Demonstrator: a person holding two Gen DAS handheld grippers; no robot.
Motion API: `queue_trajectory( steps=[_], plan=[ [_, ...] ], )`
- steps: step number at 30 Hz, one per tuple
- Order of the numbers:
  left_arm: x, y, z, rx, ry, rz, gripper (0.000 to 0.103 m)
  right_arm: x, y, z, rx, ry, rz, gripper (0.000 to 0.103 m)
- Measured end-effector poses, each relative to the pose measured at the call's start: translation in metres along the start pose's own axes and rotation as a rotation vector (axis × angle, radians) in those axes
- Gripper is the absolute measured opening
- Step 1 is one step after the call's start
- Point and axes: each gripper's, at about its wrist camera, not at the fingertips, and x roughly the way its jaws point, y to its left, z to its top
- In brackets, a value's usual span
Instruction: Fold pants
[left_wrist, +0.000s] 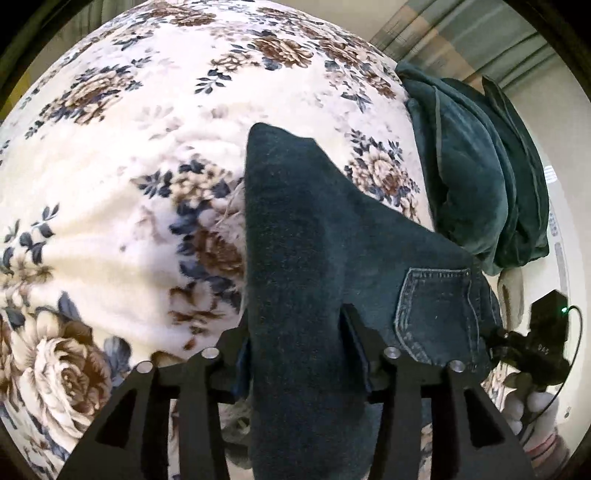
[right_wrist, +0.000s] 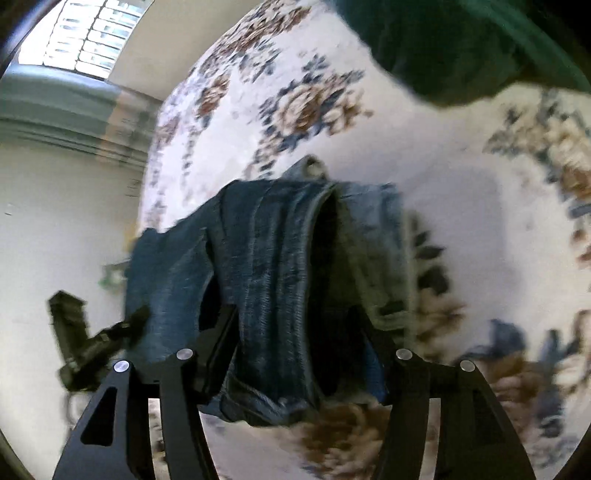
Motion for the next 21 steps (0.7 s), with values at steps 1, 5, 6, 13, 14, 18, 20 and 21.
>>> queue_trajectory(
  steps=[1, 5, 6, 13, 14, 18, 20, 21],
  plan=[
    [-0.001, 0.002, -0.002, -0.003, -0.002, 0.003, 0.045, -0.002, -0.001, 0.000, -0.009, -0.005, -0.038, 0.062],
    [-0.005, 0.004, -0.010, -0.026, 0.004, -0.004, 0.045, -0.009, -0.004, -0.002, -0.019, -0.003, -0.095, 0.062],
    [-0.008, 0.001, -0.014, -0.025, 0.006, 0.000, 0.045, -0.009, -0.003, -0.002, -0.020, 0.005, -0.099, 0.062],
    [-0.035, -0.025, -0.024, 0.029, -0.052, 0.206, 0.049, -0.033, 0.036, -0.024, -0.147, -0.030, -0.312, 0.101],
    [-0.038, -0.030, -0.026, 0.037, -0.053, 0.252, 0.052, -0.037, 0.045, -0.029, -0.175, -0.044, -0.356, 0.101],
    [-0.048, -0.050, -0.038, 0.055, -0.072, 0.313, 0.067, -0.055, 0.077, -0.054, -0.238, -0.105, -0.478, 0.103],
    [-0.052, -0.063, -0.044, 0.081, -0.074, 0.360, 0.077, -0.066, 0.090, -0.066, -0.252, -0.133, -0.516, 0.103],
    [-0.052, -0.067, -0.047, 0.090, -0.069, 0.376, 0.083, -0.072, 0.096, -0.073, -0.261, -0.148, -0.541, 0.103]
  ],
)
